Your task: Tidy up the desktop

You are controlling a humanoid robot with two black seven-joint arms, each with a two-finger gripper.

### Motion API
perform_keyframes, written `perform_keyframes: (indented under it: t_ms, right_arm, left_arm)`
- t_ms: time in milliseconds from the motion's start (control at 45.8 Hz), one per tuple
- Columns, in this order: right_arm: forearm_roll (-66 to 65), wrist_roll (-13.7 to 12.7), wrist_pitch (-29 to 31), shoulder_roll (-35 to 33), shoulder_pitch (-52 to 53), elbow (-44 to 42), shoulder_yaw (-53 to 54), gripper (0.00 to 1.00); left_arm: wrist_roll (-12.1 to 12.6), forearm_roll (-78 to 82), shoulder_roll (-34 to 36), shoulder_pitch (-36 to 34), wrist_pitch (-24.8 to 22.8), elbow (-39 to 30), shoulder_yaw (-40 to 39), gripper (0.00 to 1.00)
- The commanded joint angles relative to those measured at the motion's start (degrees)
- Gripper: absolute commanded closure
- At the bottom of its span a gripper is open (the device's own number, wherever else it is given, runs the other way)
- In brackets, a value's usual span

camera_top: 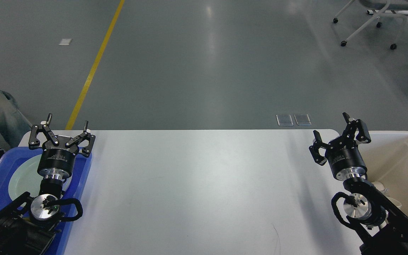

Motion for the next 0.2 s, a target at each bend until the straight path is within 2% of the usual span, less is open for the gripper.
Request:
perform_keyframes:
  t_ms: [0,175]
  right_arm:
    - [0.0,-0.1,-0.5,0.0,0.1,-0.4,-0.4,0.00]
    - [1.0,0.0,-0.5,0.8,-0.1,0.4,-0.6,0.00]
  left_arm:
    - [0.0,0.0,0.0,0.0,0.0,0.0,0.0,0.04]
    - [0.0,0.0,0.0,0.0,0.0,0.0,0.0,0.04]
